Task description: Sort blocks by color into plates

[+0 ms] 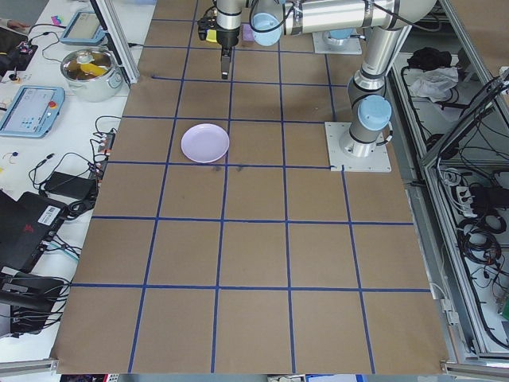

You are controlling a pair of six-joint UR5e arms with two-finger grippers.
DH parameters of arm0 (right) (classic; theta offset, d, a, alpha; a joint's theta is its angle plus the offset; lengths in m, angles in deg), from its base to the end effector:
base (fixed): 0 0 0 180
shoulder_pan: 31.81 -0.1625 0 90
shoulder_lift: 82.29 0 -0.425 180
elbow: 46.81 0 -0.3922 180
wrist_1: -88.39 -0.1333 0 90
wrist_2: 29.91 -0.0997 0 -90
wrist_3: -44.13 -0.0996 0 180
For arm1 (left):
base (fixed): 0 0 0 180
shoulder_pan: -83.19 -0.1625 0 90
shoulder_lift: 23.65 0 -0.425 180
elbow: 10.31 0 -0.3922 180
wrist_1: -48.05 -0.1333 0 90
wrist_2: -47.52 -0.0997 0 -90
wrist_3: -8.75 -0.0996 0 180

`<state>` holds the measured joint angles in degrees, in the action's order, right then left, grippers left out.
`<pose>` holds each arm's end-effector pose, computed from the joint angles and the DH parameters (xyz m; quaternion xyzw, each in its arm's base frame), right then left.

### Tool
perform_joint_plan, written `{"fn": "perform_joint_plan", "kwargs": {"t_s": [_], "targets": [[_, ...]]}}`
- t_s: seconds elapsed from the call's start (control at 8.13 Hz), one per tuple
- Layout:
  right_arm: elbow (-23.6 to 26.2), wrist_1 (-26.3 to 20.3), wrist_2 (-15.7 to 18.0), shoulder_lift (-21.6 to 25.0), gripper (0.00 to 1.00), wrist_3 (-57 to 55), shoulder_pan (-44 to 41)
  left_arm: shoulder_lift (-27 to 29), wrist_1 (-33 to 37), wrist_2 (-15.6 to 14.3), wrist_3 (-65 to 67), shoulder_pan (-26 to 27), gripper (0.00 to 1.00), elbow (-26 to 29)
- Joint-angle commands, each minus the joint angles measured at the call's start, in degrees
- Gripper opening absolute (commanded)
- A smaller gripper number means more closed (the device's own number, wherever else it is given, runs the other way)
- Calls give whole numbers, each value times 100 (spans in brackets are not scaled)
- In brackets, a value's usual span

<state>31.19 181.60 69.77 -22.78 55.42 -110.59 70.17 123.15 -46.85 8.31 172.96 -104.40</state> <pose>-0.0137 -0.6680 0.2834 0.0118 -0.9876 -0.1462 0.0562 -0.1236 -0.5283 0.4461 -0.0005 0.9974 -0.0607 0.0384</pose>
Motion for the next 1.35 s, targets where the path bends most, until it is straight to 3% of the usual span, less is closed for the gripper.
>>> {"fn": "perform_joint_plan", "kwargs": {"t_s": [0.0,0.12,0.25,0.37,0.74,0.98,1.23], "targets": [[-189,329,-10,-474,43,-57,-120,-12,-4,6,0,5,100,-4],[-189,321,-10,-492,61,-40,-129,14,-4,23,0,5,100,-4],[-172,312,-10,-492,95,13,-129,14,-4,23,0,-12,100,-4],[-171,251,-10,-466,100,-30,-146,14,-13,32,8,-4,100,-4],[-163,-47,8,-168,100,-109,-146,49,-13,23,0,-48,100,5],[-110,-862,-10,8,100,-154,-146,49,-13,32,0,-48,100,-4],[353,-1112,-10,262,100,-328,-120,49,-13,32,0,-48,100,-4]]}}
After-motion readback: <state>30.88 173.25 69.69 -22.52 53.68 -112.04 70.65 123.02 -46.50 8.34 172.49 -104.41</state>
